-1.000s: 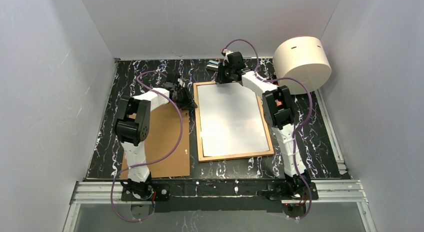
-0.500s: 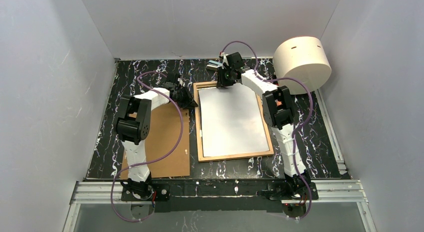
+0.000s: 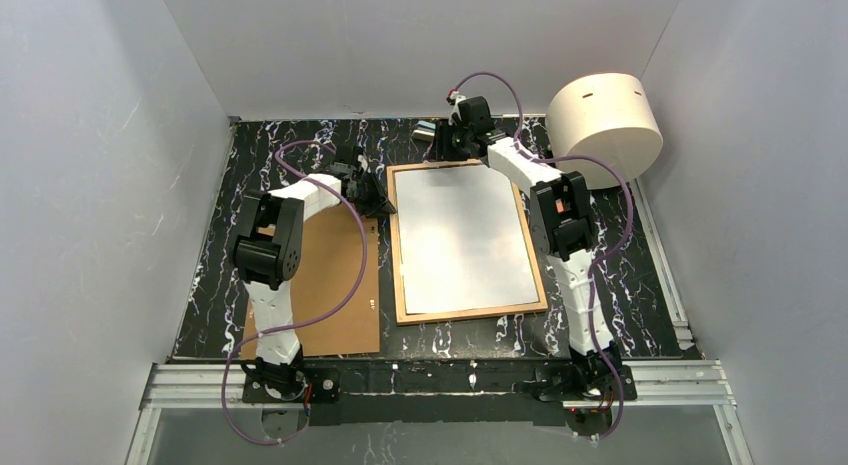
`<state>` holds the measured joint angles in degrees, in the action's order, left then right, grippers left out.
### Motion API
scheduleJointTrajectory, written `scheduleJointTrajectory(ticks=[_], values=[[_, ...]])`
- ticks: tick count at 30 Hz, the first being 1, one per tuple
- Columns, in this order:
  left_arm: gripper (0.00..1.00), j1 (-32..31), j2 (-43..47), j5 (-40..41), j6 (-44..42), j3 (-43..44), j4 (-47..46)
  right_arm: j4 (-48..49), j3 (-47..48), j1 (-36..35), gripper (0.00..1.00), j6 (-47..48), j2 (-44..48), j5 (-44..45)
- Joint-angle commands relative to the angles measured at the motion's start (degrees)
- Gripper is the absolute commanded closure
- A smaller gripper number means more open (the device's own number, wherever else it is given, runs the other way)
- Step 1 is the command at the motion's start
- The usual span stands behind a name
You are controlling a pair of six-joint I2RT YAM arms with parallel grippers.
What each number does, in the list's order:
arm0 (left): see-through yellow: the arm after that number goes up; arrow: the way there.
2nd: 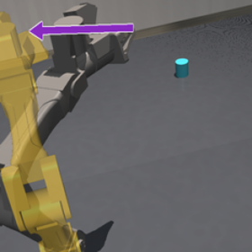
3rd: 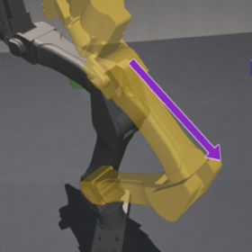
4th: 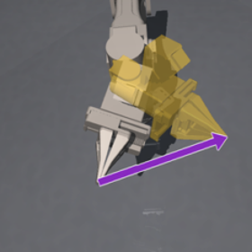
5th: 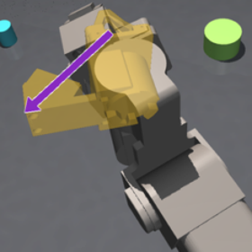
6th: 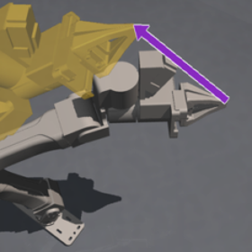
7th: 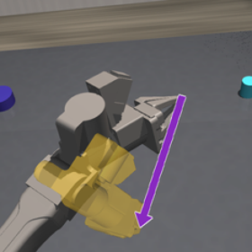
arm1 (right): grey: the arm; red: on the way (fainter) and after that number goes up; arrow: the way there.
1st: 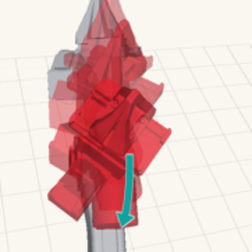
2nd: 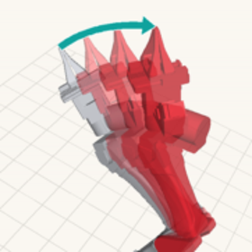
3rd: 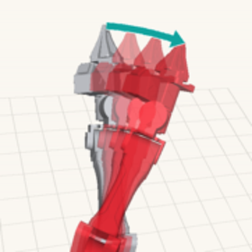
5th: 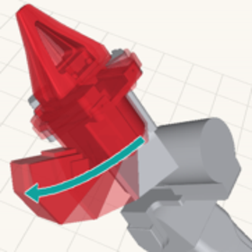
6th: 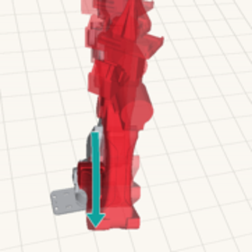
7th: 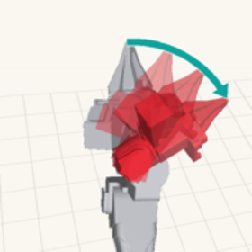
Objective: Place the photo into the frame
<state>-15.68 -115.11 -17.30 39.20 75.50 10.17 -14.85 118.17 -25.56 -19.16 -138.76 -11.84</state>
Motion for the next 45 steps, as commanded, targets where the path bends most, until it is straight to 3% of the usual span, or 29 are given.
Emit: scheduleJointTrajectory(ticks=[1,7,18,29,45], values=[[0.78,0.0,-1.25,5.45,-2.18,1.15,2.7,3.7,-0.4,0.63,0.49,-0.87,4.31,-3.89],[0.78,-0.01,-2.27,5.52,-3.01,2.21,2.76,1.87,-1.75,0.68,0.52,-0.7,1.92,-6.74],[0.78,0.03,-2.94,6.32,-3.83,2.66,3.49,-0.36,-1.96,0.69,0.56,0.52,-1.2,-0.85],[0.78,-0.02,-2.76,6.56,-3.78,2.47,3.66,-2.59,-1.88,0.66,0.51,0.96,-3.77,1.31],[0.78,0.03,-2.23,7.02,-4.13,2.81,4.35,-2.88,-4.83,3.24,0.44,-0.01,3.64,6.52]])
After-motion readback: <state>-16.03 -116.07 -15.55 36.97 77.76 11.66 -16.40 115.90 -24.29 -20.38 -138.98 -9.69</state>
